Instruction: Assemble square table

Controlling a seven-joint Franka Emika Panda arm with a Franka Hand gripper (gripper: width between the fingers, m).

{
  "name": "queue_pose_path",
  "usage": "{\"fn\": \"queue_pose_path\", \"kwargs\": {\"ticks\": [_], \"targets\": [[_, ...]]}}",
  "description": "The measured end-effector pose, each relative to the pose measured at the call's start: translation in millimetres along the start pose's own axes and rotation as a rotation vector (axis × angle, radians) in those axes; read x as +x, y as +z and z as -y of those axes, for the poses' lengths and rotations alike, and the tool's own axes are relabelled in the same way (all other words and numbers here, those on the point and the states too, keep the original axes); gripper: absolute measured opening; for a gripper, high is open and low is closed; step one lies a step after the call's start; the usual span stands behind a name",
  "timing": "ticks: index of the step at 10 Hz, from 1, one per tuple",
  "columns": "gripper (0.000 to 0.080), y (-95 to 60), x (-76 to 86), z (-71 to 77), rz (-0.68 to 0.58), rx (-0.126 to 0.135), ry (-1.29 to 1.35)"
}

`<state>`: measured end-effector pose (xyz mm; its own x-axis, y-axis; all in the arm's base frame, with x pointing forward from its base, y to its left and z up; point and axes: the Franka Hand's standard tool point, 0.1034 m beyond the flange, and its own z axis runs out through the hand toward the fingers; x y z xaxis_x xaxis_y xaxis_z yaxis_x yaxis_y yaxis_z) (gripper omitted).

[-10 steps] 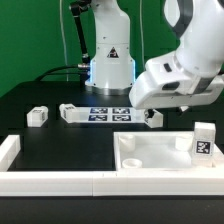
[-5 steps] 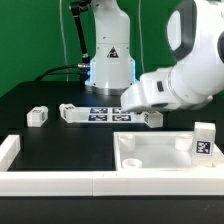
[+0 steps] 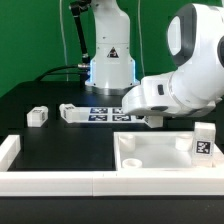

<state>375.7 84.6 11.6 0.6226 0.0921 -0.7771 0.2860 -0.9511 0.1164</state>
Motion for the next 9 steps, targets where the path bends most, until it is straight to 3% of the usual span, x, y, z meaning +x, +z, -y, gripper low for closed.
{"fn": "queue_pose_path", "kwargs": {"ticks": [2,3,4,9], "targets": [[0.0394,0.4,0.1,-1.3,0.001,0.003,0.002],[0.0394,0.4,0.1,-1.9,0.001,0.004,0.003],[0.029,0.5,0.1,-2.5,0.001,0.005,0.004],[0.029,0.8,0.3,-4.9,0.002,0.01,0.008]]}}
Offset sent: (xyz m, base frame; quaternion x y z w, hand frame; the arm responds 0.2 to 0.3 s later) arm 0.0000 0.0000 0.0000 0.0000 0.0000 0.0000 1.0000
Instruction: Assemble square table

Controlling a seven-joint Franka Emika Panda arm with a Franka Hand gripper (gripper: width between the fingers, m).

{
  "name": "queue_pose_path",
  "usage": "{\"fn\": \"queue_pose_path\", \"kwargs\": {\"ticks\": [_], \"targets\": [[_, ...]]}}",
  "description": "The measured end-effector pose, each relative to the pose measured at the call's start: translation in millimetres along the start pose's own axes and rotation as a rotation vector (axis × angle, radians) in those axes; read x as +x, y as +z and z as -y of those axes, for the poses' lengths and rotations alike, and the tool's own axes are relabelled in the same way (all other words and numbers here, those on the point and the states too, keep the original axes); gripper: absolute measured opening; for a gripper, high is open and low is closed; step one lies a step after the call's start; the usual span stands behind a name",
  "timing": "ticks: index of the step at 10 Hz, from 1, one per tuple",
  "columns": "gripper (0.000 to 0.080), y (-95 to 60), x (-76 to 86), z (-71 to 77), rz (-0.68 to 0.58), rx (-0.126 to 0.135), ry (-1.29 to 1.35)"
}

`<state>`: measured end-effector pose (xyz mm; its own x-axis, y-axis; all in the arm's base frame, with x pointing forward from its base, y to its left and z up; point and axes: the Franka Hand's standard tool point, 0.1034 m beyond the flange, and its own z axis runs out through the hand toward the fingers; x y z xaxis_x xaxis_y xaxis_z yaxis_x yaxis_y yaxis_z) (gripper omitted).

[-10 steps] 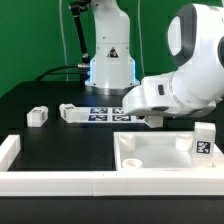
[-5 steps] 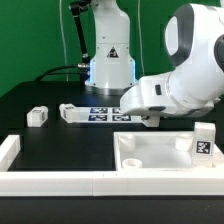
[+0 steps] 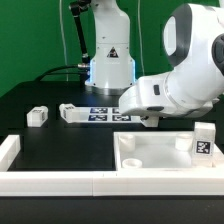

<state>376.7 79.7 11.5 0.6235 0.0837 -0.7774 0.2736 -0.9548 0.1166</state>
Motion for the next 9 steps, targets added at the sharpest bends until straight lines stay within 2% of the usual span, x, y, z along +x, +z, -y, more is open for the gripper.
{"fn": "queue_pose_path", "kwargs": {"ticks": [1,2,3,4,5,6,7,8,9], "targets": [[0.0291,-2.2,0.0,-1.7,-0.002,0.003,0.002],[0.0291,-26.0,-12.8,-15.2,0.029,0.031,-0.004],[0.0291,-50.7,-18.3,-31.3,0.014,0.062,0.019],[0.0291,-77.3,-29.8,-50.7,0.005,0.11,0.049],[0.0291,-97.0,-41.7,-73.0,-0.007,0.14,0.068],[0.0291,-105.5,-48.5,-86.8,-0.014,0.156,0.09],[0.0291,-104.0,-36.1,-81.7,-0.107,0.148,0.089],[0.0291,-103.0,-37.7,-78.4,-0.154,0.149,0.084],[0.0291,-107.5,-32.4,-79.7,-0.241,0.151,0.087]]}}
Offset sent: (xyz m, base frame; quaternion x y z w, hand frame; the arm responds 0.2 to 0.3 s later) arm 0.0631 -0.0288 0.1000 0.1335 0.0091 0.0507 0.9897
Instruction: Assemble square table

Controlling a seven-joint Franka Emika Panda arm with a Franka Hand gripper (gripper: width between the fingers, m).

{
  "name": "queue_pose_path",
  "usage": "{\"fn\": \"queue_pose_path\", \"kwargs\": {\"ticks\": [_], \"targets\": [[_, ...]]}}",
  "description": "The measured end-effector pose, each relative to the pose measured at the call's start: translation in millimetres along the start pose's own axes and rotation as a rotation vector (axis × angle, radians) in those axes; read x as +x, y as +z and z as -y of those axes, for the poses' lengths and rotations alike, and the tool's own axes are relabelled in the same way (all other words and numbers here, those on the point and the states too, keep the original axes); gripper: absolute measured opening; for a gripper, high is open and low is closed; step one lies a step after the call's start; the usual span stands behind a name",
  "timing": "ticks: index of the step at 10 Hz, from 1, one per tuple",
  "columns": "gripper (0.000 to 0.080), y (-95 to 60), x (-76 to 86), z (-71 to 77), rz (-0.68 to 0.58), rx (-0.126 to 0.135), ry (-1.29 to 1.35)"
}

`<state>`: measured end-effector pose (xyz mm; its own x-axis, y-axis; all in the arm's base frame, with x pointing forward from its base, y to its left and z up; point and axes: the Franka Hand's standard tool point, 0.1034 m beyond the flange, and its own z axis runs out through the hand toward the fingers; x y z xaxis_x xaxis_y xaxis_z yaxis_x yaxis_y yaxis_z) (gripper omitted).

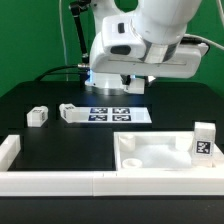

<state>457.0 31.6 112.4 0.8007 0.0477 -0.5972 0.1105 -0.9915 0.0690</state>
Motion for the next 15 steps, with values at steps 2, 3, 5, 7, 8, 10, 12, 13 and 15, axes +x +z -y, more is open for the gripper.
{"fn": "queue_pose_path", "kwargs": {"ticks": [2,3,5,7,8,10,12,13,15], "targets": [[0.0291,-11.4,27.8,1.7,-0.248,0.002,0.004],[0.0291,-28.4,32.8,-0.1,-0.293,0.008,0.017],[0.0292,-74.2,66.1,-3.8,-0.528,-0.039,0.024],[0.0292,-68.4,66.4,-1.1,-0.646,-0.025,0.017],[0.0292,-68.9,68.4,-0.8,-0.691,-0.023,0.016],[0.0292,-70.7,74.7,-0.2,-0.851,-0.021,0.013],[0.0292,-70.7,76.3,-0.2,-0.962,-0.024,0.007],[0.0292,-68.0,74.9,-3.0,-0.922,-0.023,0.006],[0.0292,-114.0,72.5,-48.3,-0.847,0.186,0.008]]}}
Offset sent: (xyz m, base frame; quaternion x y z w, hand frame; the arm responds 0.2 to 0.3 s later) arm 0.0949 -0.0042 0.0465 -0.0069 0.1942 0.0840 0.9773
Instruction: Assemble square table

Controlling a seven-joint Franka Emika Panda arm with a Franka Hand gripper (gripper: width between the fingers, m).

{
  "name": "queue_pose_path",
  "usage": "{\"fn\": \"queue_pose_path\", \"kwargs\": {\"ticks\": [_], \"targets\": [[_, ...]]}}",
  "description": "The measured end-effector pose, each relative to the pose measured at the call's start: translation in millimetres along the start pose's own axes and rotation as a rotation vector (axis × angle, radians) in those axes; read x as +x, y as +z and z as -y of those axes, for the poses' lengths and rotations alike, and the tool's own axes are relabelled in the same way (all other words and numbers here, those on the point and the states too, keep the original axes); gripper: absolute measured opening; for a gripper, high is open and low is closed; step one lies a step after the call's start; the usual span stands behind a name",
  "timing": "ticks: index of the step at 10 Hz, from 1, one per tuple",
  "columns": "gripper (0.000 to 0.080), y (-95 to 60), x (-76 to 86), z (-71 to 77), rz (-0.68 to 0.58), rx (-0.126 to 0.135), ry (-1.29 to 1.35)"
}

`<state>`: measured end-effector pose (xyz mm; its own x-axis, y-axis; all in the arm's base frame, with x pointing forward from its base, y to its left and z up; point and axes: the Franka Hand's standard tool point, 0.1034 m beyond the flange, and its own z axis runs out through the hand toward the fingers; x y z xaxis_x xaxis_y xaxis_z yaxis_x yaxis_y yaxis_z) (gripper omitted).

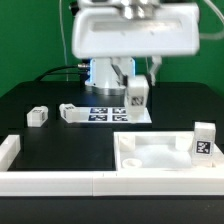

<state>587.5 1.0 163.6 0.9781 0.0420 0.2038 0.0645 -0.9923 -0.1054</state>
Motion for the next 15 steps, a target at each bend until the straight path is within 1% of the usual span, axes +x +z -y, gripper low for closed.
{"fn": "queue_pose_path", "kwargs": {"ticks": [1,2,3,4,5,6,7,8,15], "targets": [[0.0292,-9.5,21.4,-13.4,-0.043,0.062,0.097],[0.0292,-3.0,26.0,-13.4,-0.093,0.041,0.139],[0.0292,3.3,25.5,0.1,-0.094,0.031,0.179],[0.0292,3.3,25.6,-0.3,-0.092,0.031,0.16],[0.0292,3.4,25.2,-3.6,-0.093,0.029,0.168],[0.0292,4.1,24.9,-2.9,-0.091,0.03,0.168],[0.0292,5.1,25.7,-4.3,-0.106,0.02,0.167],[0.0292,5.2,28.9,-7.2,-0.147,-0.003,0.165],[0.0292,5.2,28.9,-7.2,-0.147,-0.003,0.165]]}}
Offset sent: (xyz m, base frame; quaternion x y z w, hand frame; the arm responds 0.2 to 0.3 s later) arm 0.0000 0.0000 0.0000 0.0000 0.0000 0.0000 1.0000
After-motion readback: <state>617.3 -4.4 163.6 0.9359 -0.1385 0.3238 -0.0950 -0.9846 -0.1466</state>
